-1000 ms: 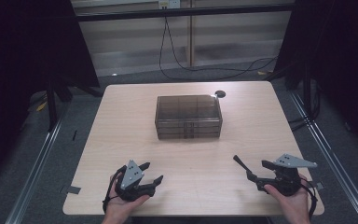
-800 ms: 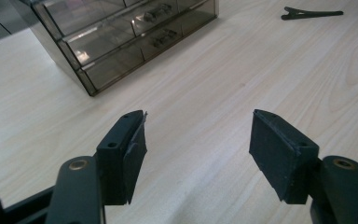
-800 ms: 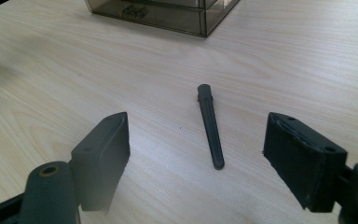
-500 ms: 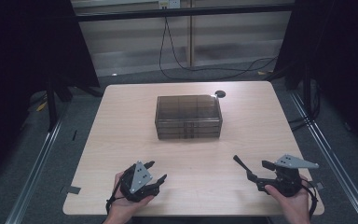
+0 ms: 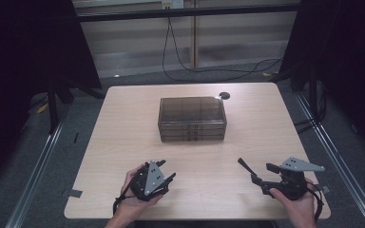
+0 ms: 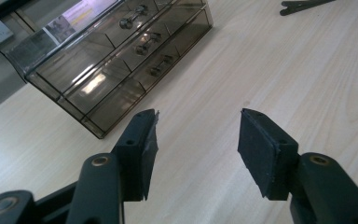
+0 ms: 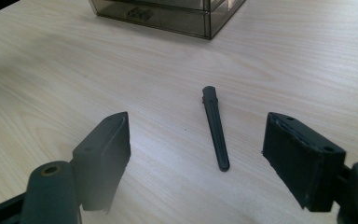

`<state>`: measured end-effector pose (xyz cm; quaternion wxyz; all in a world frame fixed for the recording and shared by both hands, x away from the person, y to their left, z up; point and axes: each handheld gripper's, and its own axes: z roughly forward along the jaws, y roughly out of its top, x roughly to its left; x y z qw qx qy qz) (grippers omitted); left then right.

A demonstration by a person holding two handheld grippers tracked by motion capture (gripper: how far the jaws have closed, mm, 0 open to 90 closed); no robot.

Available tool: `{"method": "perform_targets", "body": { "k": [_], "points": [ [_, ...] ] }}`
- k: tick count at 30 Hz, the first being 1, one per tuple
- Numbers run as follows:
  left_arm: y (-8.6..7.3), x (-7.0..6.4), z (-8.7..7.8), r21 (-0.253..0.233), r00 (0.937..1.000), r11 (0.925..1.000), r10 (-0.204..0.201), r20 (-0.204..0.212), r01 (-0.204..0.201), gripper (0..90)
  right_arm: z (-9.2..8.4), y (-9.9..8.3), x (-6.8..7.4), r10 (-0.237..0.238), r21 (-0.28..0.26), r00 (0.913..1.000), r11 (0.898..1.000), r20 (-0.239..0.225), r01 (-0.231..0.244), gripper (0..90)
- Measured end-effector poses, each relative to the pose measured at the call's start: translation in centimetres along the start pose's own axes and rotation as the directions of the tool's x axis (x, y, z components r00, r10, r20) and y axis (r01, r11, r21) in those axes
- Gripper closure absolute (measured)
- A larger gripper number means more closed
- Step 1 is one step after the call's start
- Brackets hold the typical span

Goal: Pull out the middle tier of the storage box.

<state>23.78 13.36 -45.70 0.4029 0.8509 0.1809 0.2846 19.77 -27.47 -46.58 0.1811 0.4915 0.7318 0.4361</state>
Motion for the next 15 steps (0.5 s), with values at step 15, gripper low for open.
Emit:
{"method": "perform_targets", "body": {
  "k": [15],
  "points": [
    [2.0,-0.2,1.8,0.026,0.9916,0.9923,0.122,-0.043,-0.121,51.2,-0.1,-0.1,0.1,-0.002,0.004,1.0,1.0,-0.004,0.002,22.7]
  ]
}}
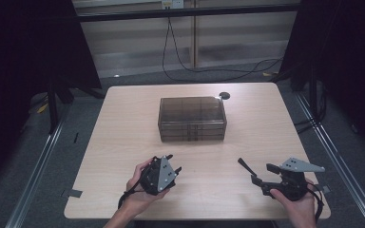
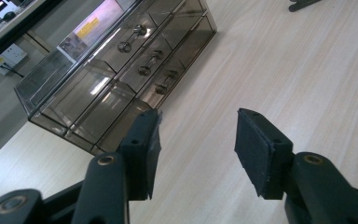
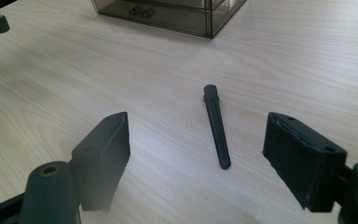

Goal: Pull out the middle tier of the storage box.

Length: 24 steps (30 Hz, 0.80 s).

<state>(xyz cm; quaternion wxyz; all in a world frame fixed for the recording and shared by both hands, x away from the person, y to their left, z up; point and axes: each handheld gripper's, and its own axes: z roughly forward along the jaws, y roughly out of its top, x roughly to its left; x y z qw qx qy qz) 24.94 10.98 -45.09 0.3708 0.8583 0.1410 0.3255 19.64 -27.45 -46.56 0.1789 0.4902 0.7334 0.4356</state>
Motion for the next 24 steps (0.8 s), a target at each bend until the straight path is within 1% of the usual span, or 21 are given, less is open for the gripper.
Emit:
{"method": "perform_targets", "body": {
  "k": [3,5,7,8,9,10,13,16,17,18,19,20,21,22,23,24],
  "points": [
    [0.3,-0.1,0.3,0.009,0.9996,0.9996,0.027,-0.005,-0.027,51.8,0.0,0.0,0.0,0.0,-0.001,1.0,1.0,-0.003,0.0,22.3],
    [0.5,-0.3,0.5,0.015,0.998,0.9982,0.059,-0.023,-0.058,52.9,0.0,0.0,0.0,0.001,-0.002,1.0,1.0,-0.002,-0.001,22.3],
    [0.7,-0.5,0.7,0.02,0.9964,0.9966,0.08,-0.026,-0.08,53.7,0.1,0.0,0.0,-0.002,-0.003,1.0,1.0,-0.003,0.002,22.4],
    [0.8,-0.7,0.8,0.031,0.9965,0.9965,0.079,-0.029,-0.078,53.9,0.1,0.0,0.0,-0.003,-0.002,1.0,1.0,-0.001,0.003,22.4],
    [0.9,-0.7,1.0,0.025,0.9944,0.9948,0.099,-0.035,-0.099,54.1,0.1,0.0,0.0,-0.002,-0.002,1.0,1.0,-0.004,0.002,22.5],
    [1.0,-0.8,1.2,0.029,0.9941,0.9941,0.105,-0.027,-0.104,54.4,0.1,0.0,0.0,-0.002,-0.001,1.0,1.0,-0.004,0.002,22.5],
    [1.1,-1.0,1.6,0.043,0.9907,0.9906,0.131,-0.037,-0.13,54.7,0.1,0.0,0.0,-0.003,-0.001,1.0,1.0,-0.001,0.003,22.5],
    [1.0,-1.1,1.7,0.058,0.9897,0.9894,0.136,-0.044,-0.134,55.2,0.1,0.0,0.0,-0.003,0.0,1.0,1.0,-0.002,0.003,22.5],
    [1.0,-1.2,1.8,0.062,0.988,0.9879,0.145,-0.053,-0.142,55.2,0.1,0.0,0.0,-0.004,-0.001,1.0,1.0,-0.004,0.004,22.5],
    [1.1,-1.1,2.0,0.056,0.9862,0.9863,0.158,-0.05,-0.155,55.3,0.1,0.0,0.0,-0.003,-0.001,1.0,1.0,-0.005,0.003,22.5],
    [1.1,-1.1,2.2,0.058,0.9852,0.9855,0.162,-0.054,-0.159,55.8,0.1,0.0,0.0,-0.003,-0.001,1.0,1.0,-0.003,0.003,22.5],
    [1.0,-1.2,2.3,0.071,0.9854,0.9853,0.159,-0.06,-0.155,56.0,0.1,0.0,0.0,-0.003,-0.002,1.0,1.0,-0.005,0.003,22.5],
    [1.1,-1.1,2.6,0.076,0.9802,0.9803,0.187,-0.065,-0.182,56.9,0.1,0.0,0.0,-0.003,-0.001,1.0,1.0,-0.003,0.003,22.6],
    [1.1,-1.1,2.6,0.076,0.9802,0.9803,0.187,-0.065,-0.182,57.1,0.1,0.0,0.0,-0.003,-0.001,1.0,1.0,-0.003,0.003,22.6],
    [1.0,-1.2,2.8,0.092,0.9768,0.9769,0.2,-0.075,-0.193,57.1,0.1,0.0,0.0,-0.004,0.001,1.0,1.0,-0.003,0.004,22.6],
    [1.0,-1.2,2.8,0.092,0.9768,0.9769,0.2,-0.075,-0.193,57.2,0.1,0.0,0.0,-0.003,0.0,1.0,1.0,-0.005,0.003,22.6]
  ]
}}
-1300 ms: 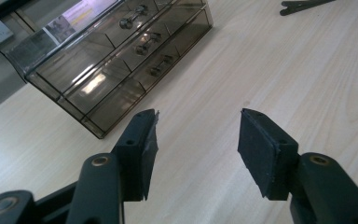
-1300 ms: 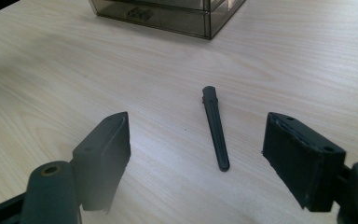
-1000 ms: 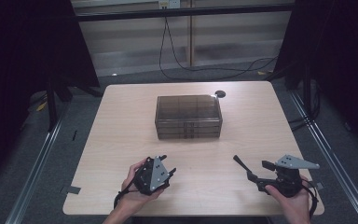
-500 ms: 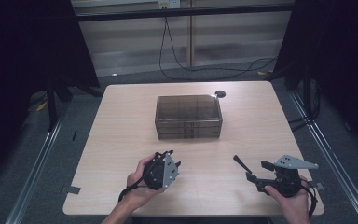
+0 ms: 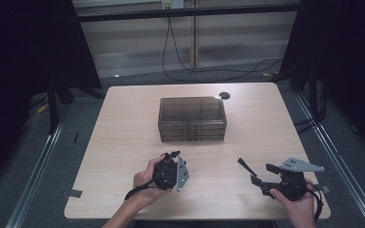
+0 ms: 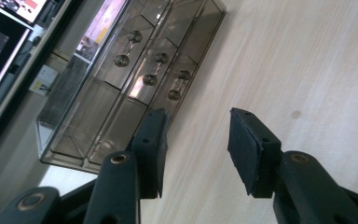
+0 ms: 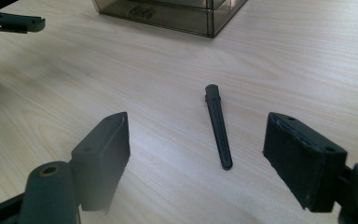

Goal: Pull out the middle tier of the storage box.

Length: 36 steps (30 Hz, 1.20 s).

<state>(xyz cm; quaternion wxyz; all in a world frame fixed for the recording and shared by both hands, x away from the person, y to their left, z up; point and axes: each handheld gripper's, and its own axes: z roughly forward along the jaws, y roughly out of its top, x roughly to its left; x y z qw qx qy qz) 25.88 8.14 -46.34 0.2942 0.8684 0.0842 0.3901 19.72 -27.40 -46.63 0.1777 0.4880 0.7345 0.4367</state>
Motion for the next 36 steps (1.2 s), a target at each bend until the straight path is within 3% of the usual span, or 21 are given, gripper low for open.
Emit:
{"method": "perform_targets", "body": {
  "k": [4,6,7,10,12,13,18,20,21,24,26,27,33,35,36],
  "points": [
    [0.4,-0.1,0.5,0.016,0.9991,0.999,0.042,0.001,-0.042,59.0,0.0,0.0,0.0,0.002,0.0,1.0,1.0,0.002,-0.002,22.7],
    [0.7,-0.1,0.8,0.007,0.9978,0.9981,0.061,-0.024,-0.061,59.2,0.0,0.0,0.0,0.001,0.001,1.0,1.0,0.001,-0.001,22.7],
    [0.8,0.1,0.9,0.007,0.9973,0.9974,0.072,-0.011,-0.072,59.4,0.0,0.0,0.0,-0.001,0.0,1.0,1.0,0.002,0.001,22.8],
    [0.8,-0.1,1.1,0.01,0.9977,0.998,0.063,-0.025,-0.063,59.7,0.0,0.0,0.0,0.0,-0.001,1.0,1.0,0.001,0.0,22.8],
    [0.8,-0.3,1.3,0.027,0.9963,0.9965,0.079,-0.034,-0.078,59.7,-0.1,0.0,0.0,0.003,0.0,1.0,1.0,0.002,-0.003,22.9],
    [0.8,-0.4,1.6,0.03,0.9937,0.9943,0.103,-0.043,-0.102,59.8,-0.1,0.0,0.0,0.003,-0.001,1.0,1.0,0.003,-0.003,22.9],
    [0.8,-0.5,1.9,0.042,0.99,0.9908,0.131,-0.052,-0.129,60.1,-0.1,0.0,0.0,0.004,0.0,1.0,1.0,0.003,-0.004,23.0],
    [0.9,-0.6,2.1,0.067,0.986,0.986,0.157,-0.058,-0.153,60.1,-0.1,0.0,0.0,0.005,-0.001,1.0,1.0,0.003,-0.005,23.0],
    [1.0,-0.6,2.1,0.066,0.9809,0.9827,0.178,-0.079,-0.173,60.1,-0.1,0.0,0.0,0.002,-0.002,1.0,1.0,0.002,-0.002,23.0],
    [1.2,-0.5,2.2,0.078,0.9806,0.9807,0.184,-0.067,-0.179,60.1,0.0,0.0,0.0,-0.002,0.001,1.0,1.0,0.002,0.002,23.0],
    [1.3,-0.4,2.3,0.076,0.9809,0.9829,0.174,-0.087,-0.168,60.1,-0.1,0.0,0.1,-0.003,0.001,1.0,1.0,0.003,0.003,23.0],
    [1.3,-0.4,2.5,0.087,0.9774,0.979,0.192,-0.089,-0.184,60.1,-0.1,0.0,0.0,0.001,0.001,1.0,1.0,0.004,-0.001,23.0],
    [1.2,-0.8,3.1,0.106,0.9698,0.9754,0.206,-0.13,-0.193,61.8,0.0,0.0,0.1,-0.006,0.003,1.0,1.0,0.002,0.006,23.0],
    [1.2,-0.8,3.4,0.111,0.9633,0.9698,0.231,-0.136,-0.217,62.3,0.0,0.0,0.1,-0.007,0.003,1.0,1.0,0.002,0.007,23.0],
    [1.2,-0.8,3.4,0.111,0.9633,0.9698,0.231,-0.136,-0.217,62.3,0.0,0.0,0.1,-0.007,0.003,1.0,1.0,0.002,0.007,23.0]
  ]
}}
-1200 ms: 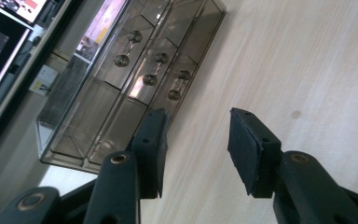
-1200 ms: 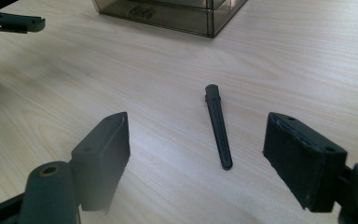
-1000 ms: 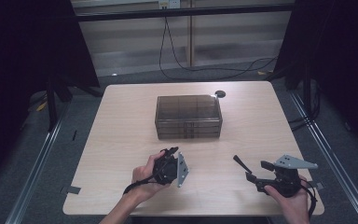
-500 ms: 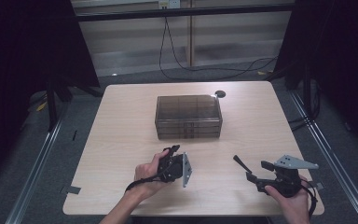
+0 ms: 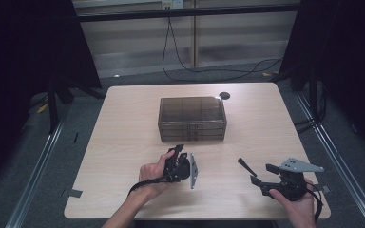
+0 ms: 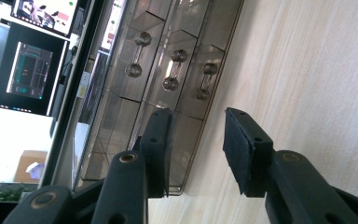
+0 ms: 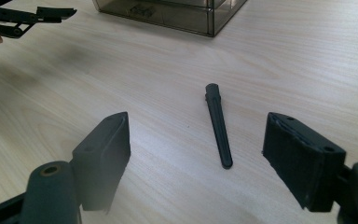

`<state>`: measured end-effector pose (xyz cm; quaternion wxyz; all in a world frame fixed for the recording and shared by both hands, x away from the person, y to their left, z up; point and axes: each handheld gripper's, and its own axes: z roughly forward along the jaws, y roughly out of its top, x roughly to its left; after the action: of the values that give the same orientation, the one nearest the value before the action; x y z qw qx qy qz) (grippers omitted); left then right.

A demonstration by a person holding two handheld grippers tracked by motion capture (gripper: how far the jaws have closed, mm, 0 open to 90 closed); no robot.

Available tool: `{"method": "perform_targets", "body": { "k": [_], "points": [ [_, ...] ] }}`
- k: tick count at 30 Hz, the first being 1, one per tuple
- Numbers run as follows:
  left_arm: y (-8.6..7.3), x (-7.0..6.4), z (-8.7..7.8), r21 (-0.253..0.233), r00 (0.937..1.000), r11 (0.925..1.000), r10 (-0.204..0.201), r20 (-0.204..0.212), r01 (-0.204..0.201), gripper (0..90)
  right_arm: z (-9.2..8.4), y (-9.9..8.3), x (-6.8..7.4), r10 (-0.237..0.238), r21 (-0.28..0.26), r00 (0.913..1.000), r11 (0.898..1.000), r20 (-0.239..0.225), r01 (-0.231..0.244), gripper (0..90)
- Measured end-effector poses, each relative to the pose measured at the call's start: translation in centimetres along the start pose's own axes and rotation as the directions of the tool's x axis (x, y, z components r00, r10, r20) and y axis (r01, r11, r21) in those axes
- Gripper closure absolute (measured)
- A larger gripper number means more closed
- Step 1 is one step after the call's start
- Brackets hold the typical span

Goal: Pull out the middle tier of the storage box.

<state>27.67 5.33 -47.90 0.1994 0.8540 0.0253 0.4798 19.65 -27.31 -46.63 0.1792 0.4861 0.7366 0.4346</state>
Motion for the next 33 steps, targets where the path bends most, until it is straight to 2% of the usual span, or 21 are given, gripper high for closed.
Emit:
{"method": "perform_targets", "body": {
  "k": [2,6,7,8,9,11,14,15,17,20,21,24,25,26,27,28,29,30,31,32,33],
  "points": [
    [0.0,0.0,0.2,0.011,0.9998,0.9997,0.02,0.002,-0.02,62.7,0.0,0.0,0.0,0.002,0.001,1.0,1.0,0.001,-0.002,23.0],
    [0.0,-0.2,0.5,0.021,0.9994,0.9993,0.029,-0.017,-0.029,64.0,-0.1,0.0,0.0,0.004,0.0,1.0,1.0,0.001,-0.004,22.9],
    [0.1,-0.4,0.6,0.024,0.9961,0.9976,0.067,-0.058,-0.066,64.0,0.0,0.0,0.0,0.004,0.001,1.0,1.0,0.001,-0.004,22.8],
    [0.1,-0.3,0.7,0.024,0.9937,0.9959,0.089,-0.068,-0.088,64.4,0.0,0.0,0.0,0.0,0.0,1.0,1.0,0.0,0.0,22.8],
    [0.1,-0.4,0.8,0.031,0.9964,0.9971,0.07,-0.048,-0.069,65.2,0.0,0.0,0.0,0.001,0.001,1.0,1.0,-0.001,-0.001,22.9],
    [0.2,-0.3,1.2,0.033,0.9937,0.9951,0.095,-0.06,-0.093,66.8,-0.1,0.0,0.1,-0.005,-0.009,1.0,1.0,0.004,0.005,23.1],
    [0.2,-0.5,1.4,0.046,0.9947,0.9955,0.085,-0.057,-0.082,67.5,-0.1,0.0,0.1,-0.003,-0.006,1.0,1.0,0.003,0.003,23.0],
    [0.3,-0.7,1.6,0.045,0.9911,0.9926,0.115,-0.066,-0.113,68.3,0.0,-0.1,0.1,0.001,0.002,1.0,1.0,0.003,-0.001,22.9],
    [0.3,-0.7,1.8,0.051,0.9908,0.9919,0.119,-0.063,-0.116,68.7,0.0,0.0,0.1,-0.002,0.001,1.0,1.0,0.002,0.002,22.9],
    [0.6,-1.0,2.1,0.065,0.9844,0.9854,0.162,-0.07,-0.157,70.4,0.1,0.0,0.1,-0.002,0.003,1.0,1.0,0.001,0.002,22.8],
    [0.8,-1.0,2.2,0.066,0.9804,0.9835,0.174,-0.092,-0.168,70.6,0.1,0.0,0.1,-0.004,0.006,1.0,1.0,-0.001,0.004,22.8],
    [1.2,-0.9,2.7,0.095,0.9779,0.9804,0.182,-0.103,-0.173,71.7,0.1,0.0,0.1,-0.001,0.006,1.0,1.0,-0.003,0.001,22.7],
    [1.1,-1.1,2.8,0.101,0.983,0.9835,0.159,-0.092,-0.15,72.4,0.1,0.0,0.1,0.0,0.006,1.0,1.0,-0.003,0.0,22.7],
    [1.1,-1.1,2.8,0.101,0.983,0.9835,0.159,-0.092,-0.15,72.7,0.1,0.0,0.1,0.0,0.009,1.0,1.0,-0.004,0.0,22.7],
    [1.3,-1.0,3.1,0.111,0.9745,0.9764,0.197,-0.108,-0.185,72.8,0.1,-0.1,0.1,0.0,0.008,1.0,1.0,-0.002,0.0,22.7],
    [1.3,-1.0,3.1,0.111,0.9745,0.9764,0.197,-0.108,-0.185,73.2,0.1,-0.1,0.1,0.002,0.008,1.0,1.0,-0.002,-0.002,22.6],
    [1.3,-1.3,3.4,0.127,0.9679,0.9695,0.224,-0.113,-0.21,73.6,0.1,-0.1,0.1,0.002,0.009,1.0,1.0,-0.004,-0.002,22.6],
    [1.4,-1.3,3.5,0.131,0.9652,0.9667,0.235,-0.115,-0.22,74.0,0.1,0.0,0.1,0.001,0.008,1.0,1.0,-0.004,-0.001,22.7],
    [1.4,-1.4,3.6,0.125,0.9681,0.9702,0.222,-0.116,-0.207,74.4,0.1,0.0,0.1,0.001,0.009,1.0,1.0,-0.004,0.0,22.6],
    [1.4,-1.4,3.6,0.125,0.9681,0.9702,0.222,-0.116,-0.207,74.8,0.1,0.0,0.1,0.001,0.009,1.0,1.0,-0.004,0.0,22.6],
    [1.6,-1.4,3.8,0.135,0.9639,0.9657,0.238,-0.119,-0.222,75.3,0.1,0.0,0.1,-0.001,0.009,1.0,1.0,-0.005,0.001,22.6]
  ]
}}
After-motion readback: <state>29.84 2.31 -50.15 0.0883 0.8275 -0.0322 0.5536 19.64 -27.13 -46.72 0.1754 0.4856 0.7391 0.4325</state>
